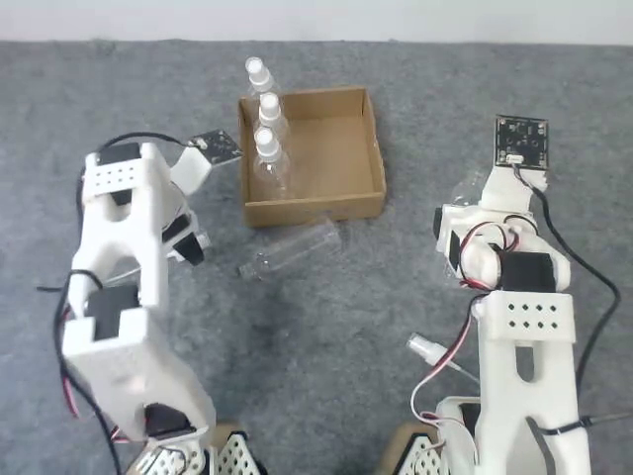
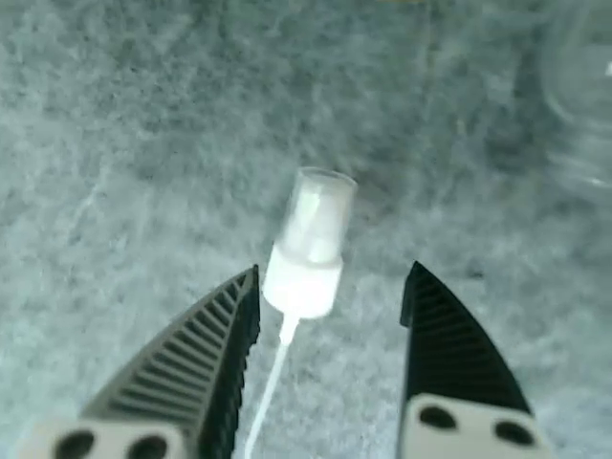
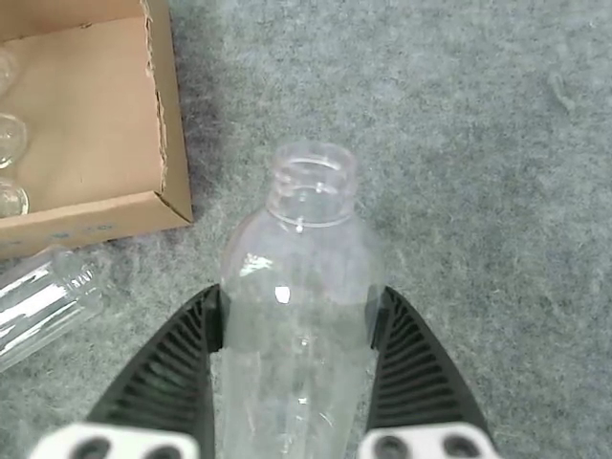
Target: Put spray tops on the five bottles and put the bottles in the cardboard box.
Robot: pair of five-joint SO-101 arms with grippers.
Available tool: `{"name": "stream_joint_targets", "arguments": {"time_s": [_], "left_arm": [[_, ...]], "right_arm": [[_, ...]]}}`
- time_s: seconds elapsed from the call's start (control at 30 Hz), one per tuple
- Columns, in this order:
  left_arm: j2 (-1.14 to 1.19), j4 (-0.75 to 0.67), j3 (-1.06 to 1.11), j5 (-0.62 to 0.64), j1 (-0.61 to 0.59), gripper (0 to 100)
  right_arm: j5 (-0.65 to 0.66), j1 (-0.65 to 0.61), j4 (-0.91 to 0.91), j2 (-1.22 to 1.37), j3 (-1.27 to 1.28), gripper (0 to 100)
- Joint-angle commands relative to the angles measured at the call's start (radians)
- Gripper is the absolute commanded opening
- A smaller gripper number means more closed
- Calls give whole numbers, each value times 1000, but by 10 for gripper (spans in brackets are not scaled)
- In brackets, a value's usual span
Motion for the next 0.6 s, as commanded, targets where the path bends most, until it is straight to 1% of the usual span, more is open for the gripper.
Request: {"name": "stream_joint_targets", "arguments": {"time_s": [0.0, 0.23, 0.57], "left_arm": [[35, -6, -107, 12, 9, 228], [123, -8, -151, 18, 17, 223], [181, -2, -147, 18, 91, 50]], "right_arm": [[15, 16, -22, -33, -20, 9], [15, 18, -24, -33, -20, 9], [15, 19, -24, -35, -20, 9]]}}
